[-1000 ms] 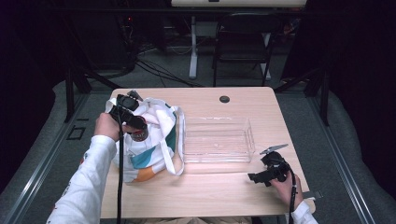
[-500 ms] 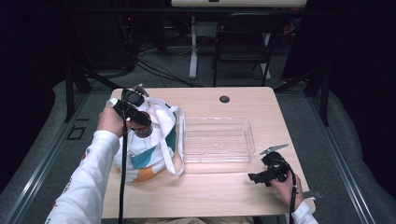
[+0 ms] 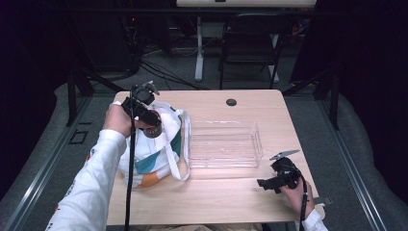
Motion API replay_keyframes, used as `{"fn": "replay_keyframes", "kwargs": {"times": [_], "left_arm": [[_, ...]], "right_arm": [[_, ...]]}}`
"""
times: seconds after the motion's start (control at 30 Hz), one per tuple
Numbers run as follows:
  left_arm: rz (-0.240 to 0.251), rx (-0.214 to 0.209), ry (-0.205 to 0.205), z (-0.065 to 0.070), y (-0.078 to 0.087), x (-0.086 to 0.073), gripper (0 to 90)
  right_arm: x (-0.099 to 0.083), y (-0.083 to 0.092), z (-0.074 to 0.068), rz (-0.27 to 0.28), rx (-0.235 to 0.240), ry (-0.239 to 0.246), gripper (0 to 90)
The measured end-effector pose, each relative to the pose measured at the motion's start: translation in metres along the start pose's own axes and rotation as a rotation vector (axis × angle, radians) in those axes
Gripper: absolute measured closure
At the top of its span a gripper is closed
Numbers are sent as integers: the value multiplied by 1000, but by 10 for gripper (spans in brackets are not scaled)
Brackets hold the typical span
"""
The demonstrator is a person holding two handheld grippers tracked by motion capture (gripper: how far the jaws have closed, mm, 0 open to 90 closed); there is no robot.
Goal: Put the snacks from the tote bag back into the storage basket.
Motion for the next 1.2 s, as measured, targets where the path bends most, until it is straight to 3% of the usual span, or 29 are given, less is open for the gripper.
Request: {"fn": "replay_keyframes", "kwargs": {"times": [0.57,0.97,1.2], "left_arm": [[24,-16,-94,35,22,29,274],[19,-38,-156,63,15,52,275],[23,-78,-180,82,6,63,275]], "right_arm": [[-3,3,1,0,-2,-8,43],[-4,5,2,2,-1,-17,43],[-4,4,1,1,1,-15,43]]}}
Point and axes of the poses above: each handheld gripper's, and its own axes: y roughly backward along the jaws, x roughly out of its top, z roughly to its right, the point moved 7 cm from there along -y, roughly forward along the jaws, and after that the axes turned 8 degrees about -z, right-handed, at the moved point
